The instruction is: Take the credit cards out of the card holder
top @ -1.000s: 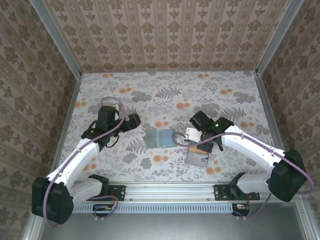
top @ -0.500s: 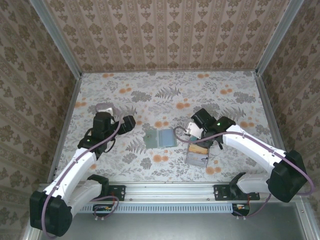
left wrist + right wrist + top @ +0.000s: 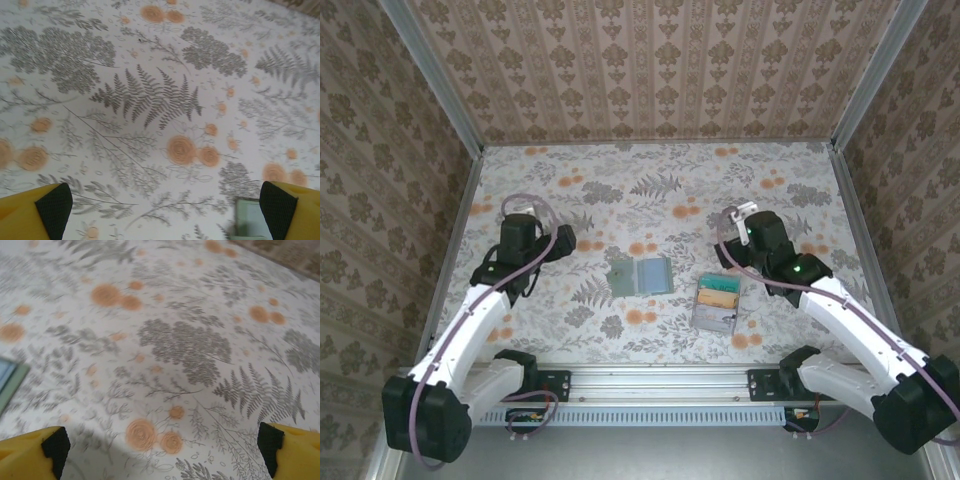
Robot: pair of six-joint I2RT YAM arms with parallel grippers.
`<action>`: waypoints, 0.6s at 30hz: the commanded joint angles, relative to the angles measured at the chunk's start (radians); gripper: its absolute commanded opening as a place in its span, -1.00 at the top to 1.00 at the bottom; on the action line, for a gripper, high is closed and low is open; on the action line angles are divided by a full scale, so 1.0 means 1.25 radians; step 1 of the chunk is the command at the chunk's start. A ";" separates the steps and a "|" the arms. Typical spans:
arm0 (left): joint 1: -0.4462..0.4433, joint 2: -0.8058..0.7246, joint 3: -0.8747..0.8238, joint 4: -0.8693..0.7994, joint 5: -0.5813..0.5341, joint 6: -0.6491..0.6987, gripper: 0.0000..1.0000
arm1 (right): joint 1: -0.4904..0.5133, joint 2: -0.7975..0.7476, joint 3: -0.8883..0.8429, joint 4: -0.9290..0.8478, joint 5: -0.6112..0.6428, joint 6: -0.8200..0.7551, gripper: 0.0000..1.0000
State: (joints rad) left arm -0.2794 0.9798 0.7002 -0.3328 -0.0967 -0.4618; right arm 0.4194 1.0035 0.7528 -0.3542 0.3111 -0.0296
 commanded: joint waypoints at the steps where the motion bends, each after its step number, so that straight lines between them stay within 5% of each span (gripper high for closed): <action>1: 0.009 0.035 0.039 -0.040 -0.125 0.092 -1.00 | -0.049 -0.009 -0.060 0.161 0.104 0.130 -0.99; 8: 0.085 0.117 -0.013 0.140 -0.271 0.178 -1.00 | -0.175 0.051 -0.199 0.400 0.144 0.167 -0.99; 13: 0.200 0.196 -0.045 0.270 -0.221 0.180 -1.00 | -0.227 0.171 -0.218 0.533 0.126 0.157 -0.99; 18: 0.239 0.284 -0.094 0.480 -0.177 0.220 -1.00 | -0.262 0.282 -0.205 0.657 0.084 0.127 -0.99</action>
State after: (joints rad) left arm 0.0082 1.2984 0.6182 0.0505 -0.3515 -0.2440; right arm 0.1131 1.3151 0.4896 0.3088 0.4446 0.1345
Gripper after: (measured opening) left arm 0.999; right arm 0.995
